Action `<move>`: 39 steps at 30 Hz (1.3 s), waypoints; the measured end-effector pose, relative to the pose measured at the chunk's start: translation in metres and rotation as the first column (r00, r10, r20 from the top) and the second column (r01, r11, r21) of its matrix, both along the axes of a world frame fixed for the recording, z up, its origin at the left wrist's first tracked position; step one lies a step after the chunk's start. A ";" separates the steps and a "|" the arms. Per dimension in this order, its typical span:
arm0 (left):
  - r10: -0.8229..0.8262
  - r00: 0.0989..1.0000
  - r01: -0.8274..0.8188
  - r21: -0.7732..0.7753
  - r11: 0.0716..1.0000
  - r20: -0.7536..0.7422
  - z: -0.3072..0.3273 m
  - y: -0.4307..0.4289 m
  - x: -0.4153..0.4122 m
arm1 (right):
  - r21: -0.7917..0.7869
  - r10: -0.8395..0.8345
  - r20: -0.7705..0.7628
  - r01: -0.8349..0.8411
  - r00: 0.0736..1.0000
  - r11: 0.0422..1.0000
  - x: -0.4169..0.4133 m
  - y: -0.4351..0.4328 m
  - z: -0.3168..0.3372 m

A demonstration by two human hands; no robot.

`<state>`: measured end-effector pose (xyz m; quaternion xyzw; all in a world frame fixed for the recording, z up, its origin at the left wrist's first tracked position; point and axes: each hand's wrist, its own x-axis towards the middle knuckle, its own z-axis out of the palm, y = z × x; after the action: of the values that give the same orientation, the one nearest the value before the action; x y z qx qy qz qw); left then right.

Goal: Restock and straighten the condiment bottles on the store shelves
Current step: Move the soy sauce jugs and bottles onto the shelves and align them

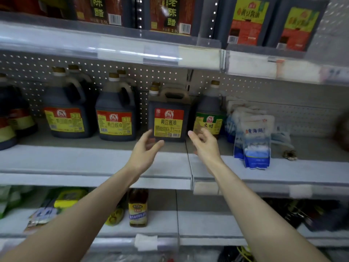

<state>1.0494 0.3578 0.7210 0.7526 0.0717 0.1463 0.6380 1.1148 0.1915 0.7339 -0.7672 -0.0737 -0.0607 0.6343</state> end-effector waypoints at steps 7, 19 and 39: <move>0.034 0.998 -0.034 0.005 0.999 -0.045 -0.036 -0.060 -0.100 | -0.085 0.090 -0.026 -0.092 0.996 0.992 -0.086 -0.061 -0.030; 0.032 0.965 -0.048 -0.056 0.997 -0.260 -0.177 -0.120 -0.210 | -0.056 0.167 -0.264 -0.188 0.950 0.981 -0.197 -0.113 -0.173; -0.084 0.629 -0.030 -0.132 0.991 -0.773 -0.586 -0.189 -0.401 | -0.145 -0.049 -0.745 -0.091 0.665 0.985 -0.404 -0.203 -0.606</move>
<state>0.6480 0.1688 0.1348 0.6992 0.3376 -0.2064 0.5954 0.7105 -0.0111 0.1281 -0.7750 0.1785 0.2724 0.5416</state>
